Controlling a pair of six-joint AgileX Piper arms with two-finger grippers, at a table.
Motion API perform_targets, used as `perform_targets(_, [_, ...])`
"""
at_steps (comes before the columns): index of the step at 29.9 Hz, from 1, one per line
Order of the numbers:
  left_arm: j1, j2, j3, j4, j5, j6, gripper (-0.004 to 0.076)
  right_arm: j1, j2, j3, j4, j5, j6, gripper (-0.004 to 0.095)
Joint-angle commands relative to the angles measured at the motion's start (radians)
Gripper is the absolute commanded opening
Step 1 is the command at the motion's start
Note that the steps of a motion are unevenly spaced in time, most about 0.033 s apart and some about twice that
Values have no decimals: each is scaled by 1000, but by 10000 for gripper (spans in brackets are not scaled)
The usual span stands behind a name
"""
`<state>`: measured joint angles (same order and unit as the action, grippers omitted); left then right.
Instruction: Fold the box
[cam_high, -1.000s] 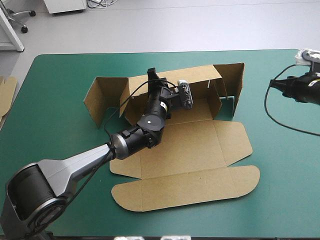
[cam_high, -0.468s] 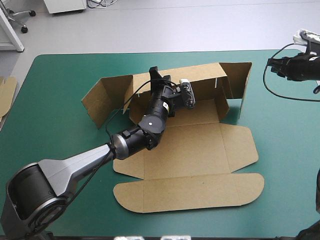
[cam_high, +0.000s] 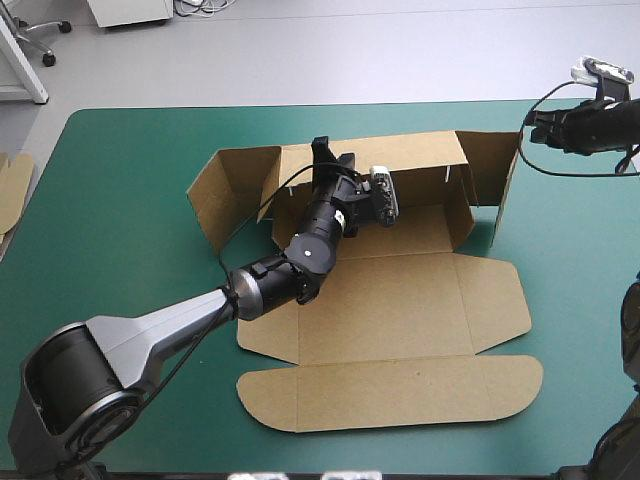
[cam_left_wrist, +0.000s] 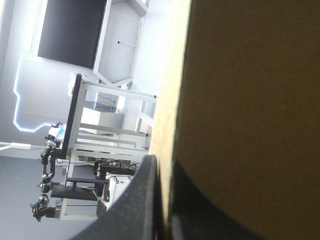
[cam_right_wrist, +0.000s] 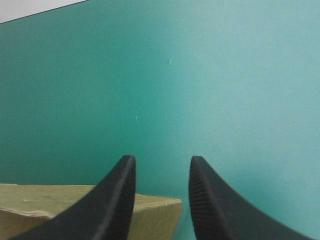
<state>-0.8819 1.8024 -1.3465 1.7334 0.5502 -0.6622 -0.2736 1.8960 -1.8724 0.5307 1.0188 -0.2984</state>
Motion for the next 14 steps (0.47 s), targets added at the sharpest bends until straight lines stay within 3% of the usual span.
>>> perform_targets(1, [-4, -38, -11, 7, 7, -21, -15, -9, -39, -34, 23, -31, -11, 332])
perform_targets(8, [-4, -32, -10, 27, -15, 44, -14, -9, 14, -42, 45, -41, -11, 332])
perform_targets(14, [-4, -23, -10, 25, -14, 59, -14, -9, 39, -42, 138, -2, -57, 332])
